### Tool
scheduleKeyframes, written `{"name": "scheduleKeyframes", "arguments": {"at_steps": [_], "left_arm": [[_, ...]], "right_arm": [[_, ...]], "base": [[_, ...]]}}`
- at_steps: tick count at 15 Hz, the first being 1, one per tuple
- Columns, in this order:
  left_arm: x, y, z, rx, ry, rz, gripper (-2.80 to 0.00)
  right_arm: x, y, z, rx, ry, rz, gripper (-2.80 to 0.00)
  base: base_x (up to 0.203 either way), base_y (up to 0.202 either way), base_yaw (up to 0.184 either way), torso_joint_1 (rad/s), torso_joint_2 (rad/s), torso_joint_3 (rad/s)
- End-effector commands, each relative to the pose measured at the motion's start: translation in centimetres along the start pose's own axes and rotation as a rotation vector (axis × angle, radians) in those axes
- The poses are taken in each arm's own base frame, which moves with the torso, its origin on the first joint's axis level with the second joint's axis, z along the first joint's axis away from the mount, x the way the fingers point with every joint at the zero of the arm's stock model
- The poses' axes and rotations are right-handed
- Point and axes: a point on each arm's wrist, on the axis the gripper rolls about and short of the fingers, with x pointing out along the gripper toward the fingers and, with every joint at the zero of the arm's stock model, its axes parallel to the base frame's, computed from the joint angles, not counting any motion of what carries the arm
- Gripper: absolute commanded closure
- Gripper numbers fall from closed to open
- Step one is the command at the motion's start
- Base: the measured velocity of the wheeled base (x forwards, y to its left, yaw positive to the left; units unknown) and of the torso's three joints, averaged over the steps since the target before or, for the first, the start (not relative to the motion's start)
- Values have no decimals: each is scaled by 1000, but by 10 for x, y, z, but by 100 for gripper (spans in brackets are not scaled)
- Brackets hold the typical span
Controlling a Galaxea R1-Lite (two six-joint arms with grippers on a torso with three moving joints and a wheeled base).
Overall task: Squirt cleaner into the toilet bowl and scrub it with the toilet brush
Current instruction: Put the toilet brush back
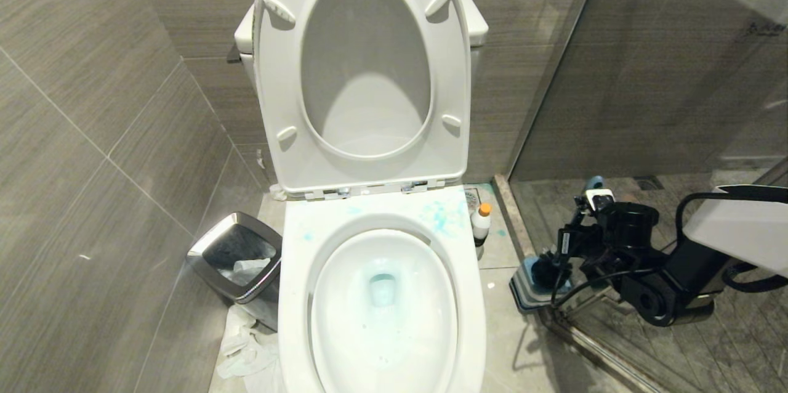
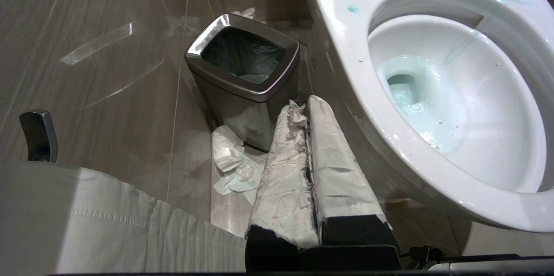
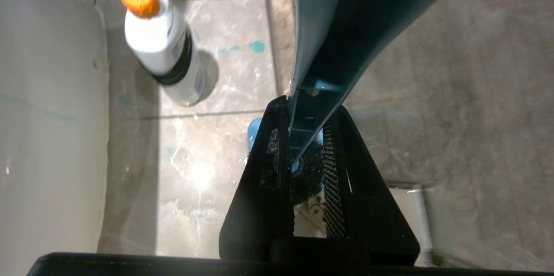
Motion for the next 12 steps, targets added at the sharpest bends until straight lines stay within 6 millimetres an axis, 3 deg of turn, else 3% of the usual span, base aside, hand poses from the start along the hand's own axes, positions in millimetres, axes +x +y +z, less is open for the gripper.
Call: {"name": "scheduleKeyframes", "arguments": {"at_steps": [1,12], "left_arm": [[0,0,0,0,1,0,0],[0,0,0,0,2,0,0]], "right_arm": [[8,2,-20,-8,37,3,0],[38,-14,-50,1,81,-41,0]], "base": [[0,0,0,0,0,0],[0,0,0,0,0,0]]}}
